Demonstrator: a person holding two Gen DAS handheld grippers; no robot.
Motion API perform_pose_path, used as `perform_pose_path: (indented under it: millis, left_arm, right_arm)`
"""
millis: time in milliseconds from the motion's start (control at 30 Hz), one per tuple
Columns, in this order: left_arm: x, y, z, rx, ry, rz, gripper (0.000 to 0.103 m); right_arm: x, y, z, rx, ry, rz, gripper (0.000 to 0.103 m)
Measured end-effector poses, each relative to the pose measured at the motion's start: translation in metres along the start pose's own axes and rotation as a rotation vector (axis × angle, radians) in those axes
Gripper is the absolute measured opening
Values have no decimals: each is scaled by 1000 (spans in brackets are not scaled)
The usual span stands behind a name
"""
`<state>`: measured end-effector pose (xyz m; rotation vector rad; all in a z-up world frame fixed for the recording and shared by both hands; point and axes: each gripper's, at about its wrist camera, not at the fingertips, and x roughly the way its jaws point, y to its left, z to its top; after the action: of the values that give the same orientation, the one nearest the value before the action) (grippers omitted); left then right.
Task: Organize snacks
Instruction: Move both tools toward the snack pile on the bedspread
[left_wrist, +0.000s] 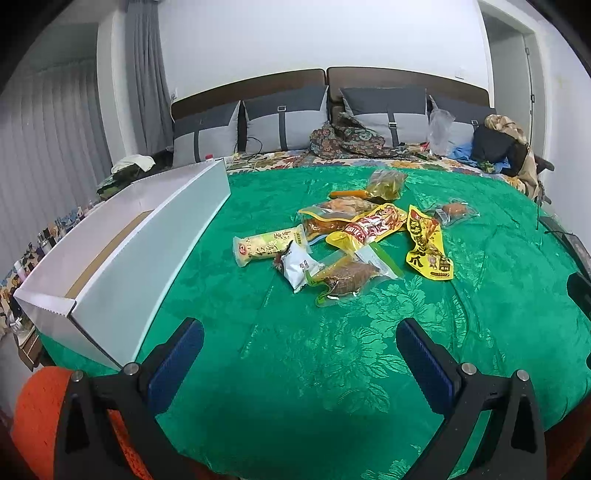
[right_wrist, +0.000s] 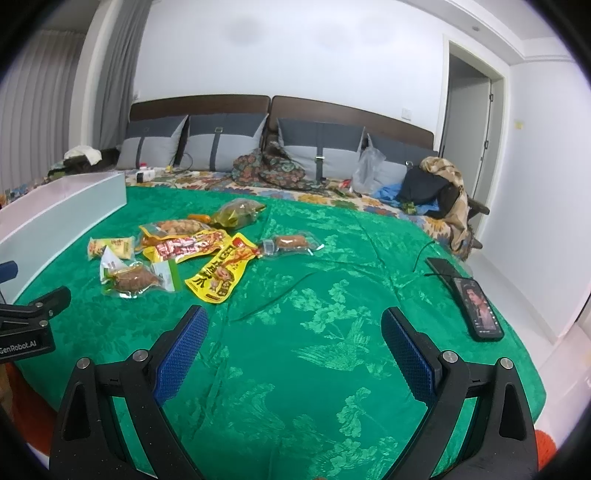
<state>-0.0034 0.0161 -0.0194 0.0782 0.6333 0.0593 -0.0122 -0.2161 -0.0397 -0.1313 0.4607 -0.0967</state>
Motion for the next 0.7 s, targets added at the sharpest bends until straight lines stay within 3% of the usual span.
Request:
perform_pose_path:
  millis: [700]
  left_arm:
    - [19, 4, -9, 13, 70, 15, 103]
  right_arm:
    - [23, -23, -9, 120, 124, -3, 97]
